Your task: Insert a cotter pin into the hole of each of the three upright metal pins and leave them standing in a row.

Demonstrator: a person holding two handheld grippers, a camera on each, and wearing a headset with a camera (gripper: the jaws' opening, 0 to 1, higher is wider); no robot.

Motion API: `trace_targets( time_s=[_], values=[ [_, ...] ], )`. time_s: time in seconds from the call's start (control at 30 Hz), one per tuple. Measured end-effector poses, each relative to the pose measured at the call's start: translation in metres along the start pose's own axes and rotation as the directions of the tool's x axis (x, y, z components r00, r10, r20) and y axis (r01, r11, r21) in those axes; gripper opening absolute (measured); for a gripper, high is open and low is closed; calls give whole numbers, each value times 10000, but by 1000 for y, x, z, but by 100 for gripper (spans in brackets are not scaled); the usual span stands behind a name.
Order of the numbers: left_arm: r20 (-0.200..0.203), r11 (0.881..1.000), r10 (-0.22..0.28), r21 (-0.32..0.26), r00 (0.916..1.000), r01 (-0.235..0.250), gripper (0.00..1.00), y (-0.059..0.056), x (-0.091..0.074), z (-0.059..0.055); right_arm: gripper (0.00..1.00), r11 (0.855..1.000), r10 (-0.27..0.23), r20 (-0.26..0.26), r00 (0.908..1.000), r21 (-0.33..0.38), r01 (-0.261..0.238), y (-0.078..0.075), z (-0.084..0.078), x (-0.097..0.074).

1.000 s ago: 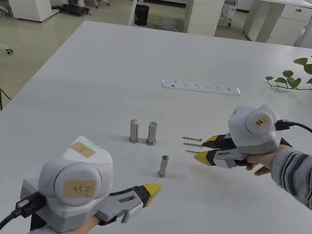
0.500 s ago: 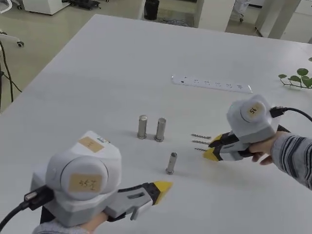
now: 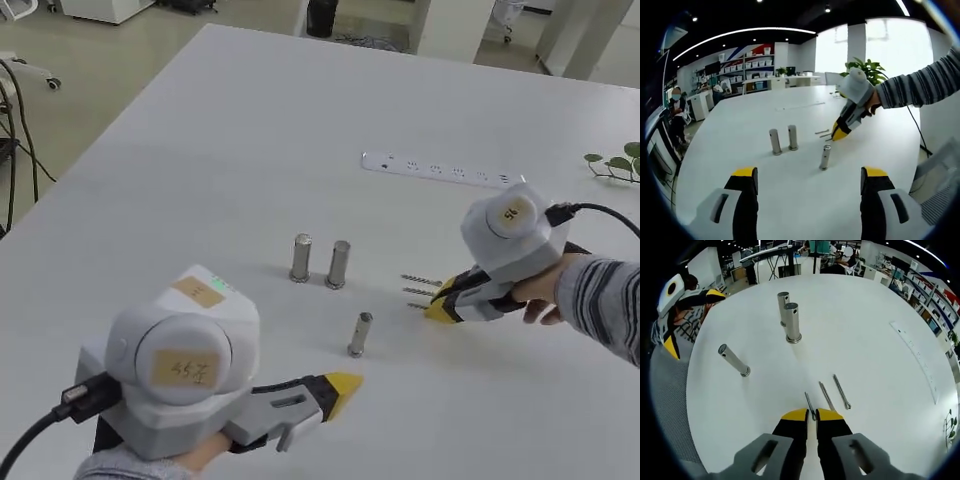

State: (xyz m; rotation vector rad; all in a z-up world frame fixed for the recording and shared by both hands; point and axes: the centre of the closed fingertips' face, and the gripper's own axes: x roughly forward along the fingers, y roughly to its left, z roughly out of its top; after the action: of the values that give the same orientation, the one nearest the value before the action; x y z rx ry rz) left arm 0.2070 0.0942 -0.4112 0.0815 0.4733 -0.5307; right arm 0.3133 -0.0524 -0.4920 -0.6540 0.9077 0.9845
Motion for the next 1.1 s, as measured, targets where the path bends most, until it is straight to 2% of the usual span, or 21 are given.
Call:
trace_targets(
  time_s=[0.03,0.23,0.3,0.37,0.4,0.43,0.53,0.63,0.8,0.9,1.1],
  values=[
    [-20,10000,-23,-8,10000,23,82,0,0,0,0,9997,-120,-7,9999,-231,120,-1,0,0],
    [-51,9998,-174,86,9998,174,79,-4,1,0,0,9993,-180,58,9998,-336,182,-1,-1,0],
    [-64,9995,-290,96,9996,291,77,-6,2,0,0,9983,-330,176,9993,-471,338,-2,-2,-1],
    [-43,9993,-346,130,9994,346,77,-7,2,0,0,9982,-527,312,9981,-276,536,-4,-3,-5],
    [-41,9992,-364,169,9993,365,76,-8,2,1,0,9986,-501,673,9965,-132,511,-3,1,-7],
    [-50,9991,-384,183,9993,385,76,-8,2,0,0,9988,-478,828,9954,-95,488,-2,3,-10],
    [-85,9986,-475,230,9988,477,74,-11,3,0,0,9980,-458,974,9942,-393,498,3,5,-19],
    [-89,9976,-594,362,9982,597,73,-14,3,0,0,9921,-483,1090,9929,-1102,604,12,7,-27],
    [-116,9958,-784,463,9969,789,69,-19,4,0,0,9847,-402,1399,9894,-1627,630,28,11,-33],
    [6,9941,-1024,363,9947,1023,68,-23,4,2,0,9786,-292,1586,9869,-1967,606,39,13,-37],
    [171,9876,-1548,299,9878,1542,61,-35,3,5,0,9547,-112,1799,9836,-2905,640,64,19,-46]
  ],
)
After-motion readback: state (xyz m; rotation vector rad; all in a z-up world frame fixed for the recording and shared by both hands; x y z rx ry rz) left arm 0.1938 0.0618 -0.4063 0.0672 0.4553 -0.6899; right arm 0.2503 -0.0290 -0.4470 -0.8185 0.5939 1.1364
